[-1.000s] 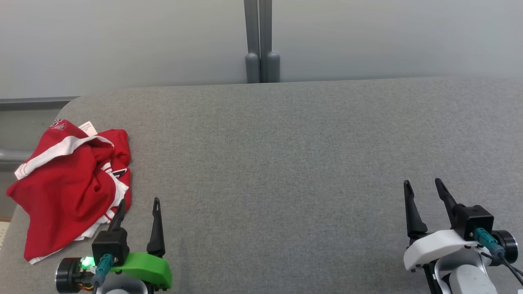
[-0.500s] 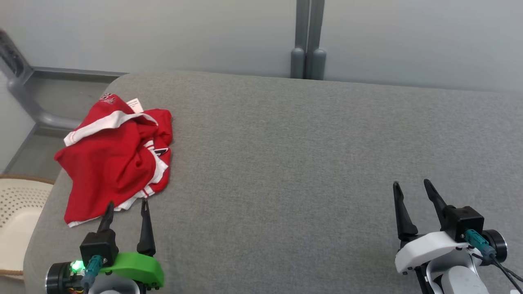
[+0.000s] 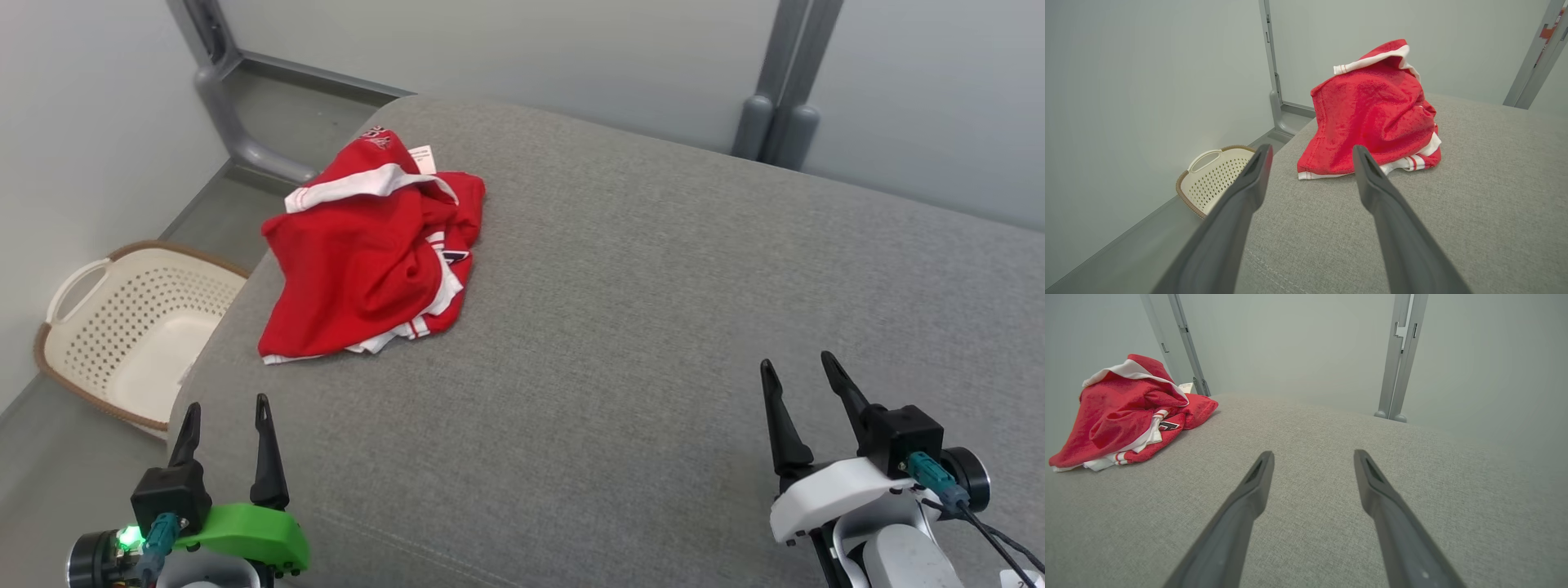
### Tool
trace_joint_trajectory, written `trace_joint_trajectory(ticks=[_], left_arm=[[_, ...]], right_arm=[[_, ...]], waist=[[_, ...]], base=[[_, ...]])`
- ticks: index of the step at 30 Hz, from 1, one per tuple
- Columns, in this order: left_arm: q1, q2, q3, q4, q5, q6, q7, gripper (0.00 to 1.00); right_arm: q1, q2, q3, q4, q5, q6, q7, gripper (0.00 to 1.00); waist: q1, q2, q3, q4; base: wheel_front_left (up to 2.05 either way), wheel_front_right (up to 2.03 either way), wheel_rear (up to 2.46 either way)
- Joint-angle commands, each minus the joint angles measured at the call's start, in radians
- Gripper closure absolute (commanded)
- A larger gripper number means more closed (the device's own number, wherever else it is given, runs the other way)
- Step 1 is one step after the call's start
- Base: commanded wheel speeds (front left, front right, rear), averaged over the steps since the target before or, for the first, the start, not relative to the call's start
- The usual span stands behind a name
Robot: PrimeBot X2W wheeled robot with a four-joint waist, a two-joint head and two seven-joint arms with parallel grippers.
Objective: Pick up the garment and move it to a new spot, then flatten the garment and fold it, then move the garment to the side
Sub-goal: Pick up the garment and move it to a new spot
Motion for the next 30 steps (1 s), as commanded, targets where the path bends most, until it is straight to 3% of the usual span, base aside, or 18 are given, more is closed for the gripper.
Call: trace_joint_trajectory(ticks=[1, 11, 17, 30], left_arm=[[0.013, 0.002, 0.003, -0.004, -0.011, 0.004, 0.000, 0.00], [0.028, 0.002, 0.023, -0.032, -0.044, 0.032, 0.000, 0.00], [-0.007, 0.002, 0.009, -0.010, -0.075, 0.008, 0.000, 0.00], [-0.189, 0.002, 0.054, 0.101, -0.113, -0.041, 0.000, 0.00]], right_arm=[[-0.014, -0.003, 0.004, 0.001, 0.005, 0.000, -0.003, 0.00], [-0.051, -0.021, 0.059, 0.016, 0.013, 0.000, -0.003, 0.00], [-0.044, -0.033, 0.054, 0.009, 0.014, 0.000, -0.003, 0.00], [-0.095, -0.086, 0.098, -0.032, 0.012, 0.000, -0.003, 0.00]], waist=[[0.0000, 0.0000, 0.030, 0.088], [0.0000, 0.0000, 0.064, 0.113], [0.0000, 0.0000, 0.078, 0.109], [0.0000, 0.0000, 0.201, -0.017]], base=[[0.00, 0.00, 0.00], [0.00, 0.00, 0.00], [0.00, 0.00, 0.00], [0.00, 0.00, 0.00]])
